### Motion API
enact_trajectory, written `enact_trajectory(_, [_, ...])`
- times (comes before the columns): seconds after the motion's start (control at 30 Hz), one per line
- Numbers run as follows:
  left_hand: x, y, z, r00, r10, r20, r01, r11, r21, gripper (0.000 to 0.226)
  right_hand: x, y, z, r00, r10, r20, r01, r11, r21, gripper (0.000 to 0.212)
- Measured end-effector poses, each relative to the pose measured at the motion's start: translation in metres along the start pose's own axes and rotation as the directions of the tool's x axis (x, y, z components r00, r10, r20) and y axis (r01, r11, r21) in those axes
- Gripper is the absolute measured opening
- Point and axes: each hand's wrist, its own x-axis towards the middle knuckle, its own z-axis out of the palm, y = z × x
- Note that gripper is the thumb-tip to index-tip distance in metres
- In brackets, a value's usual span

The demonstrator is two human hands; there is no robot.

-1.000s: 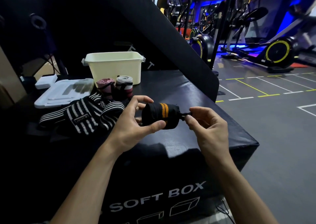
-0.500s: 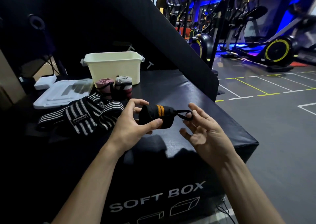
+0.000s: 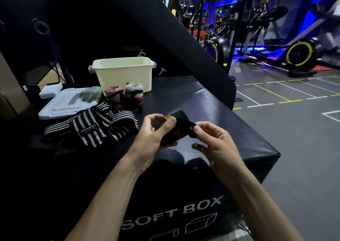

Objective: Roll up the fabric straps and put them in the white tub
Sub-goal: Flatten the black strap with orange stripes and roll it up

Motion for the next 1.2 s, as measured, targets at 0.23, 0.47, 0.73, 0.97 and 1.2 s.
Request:
enact_trajectory(0.23, [0.009,-0.009,-0.002,0.985,0.141,-0.103,-0.125,0.981,0.148,0.057,0.003,0.001,0.006,0.988,-0.118,-0.102,0.132,0.981,0.143,0.008])
enact_trajectory(0.47, [0.012,-0.011,0.0,0.989,0.101,-0.109,-0.089,0.99,0.11,0.056,0.008,0.006,0.007,0.983,-0.117,-0.14,0.131,0.987,0.094,0.003])
enact_trajectory(0.73, [0.012,-0.008,-0.007,0.996,0.017,-0.091,-0.013,0.999,0.042,0.052,0.01,0.004,0.006,0.999,0.041,-0.006,-0.041,0.996,0.08,0.021])
enact_trajectory(0.97, [0.011,-0.002,-0.012,0.991,-0.13,0.03,0.133,0.98,-0.15,0.046,0.008,0.003,0.008,0.983,0.154,0.103,-0.148,0.987,-0.058,0.021])
enact_trajectory(1.2, [0.007,0.0,-0.006,0.985,-0.163,0.056,0.169,0.976,-0.14,0.046,0.008,0.003,0.018,0.995,0.056,0.078,-0.068,0.986,0.153,0.015])
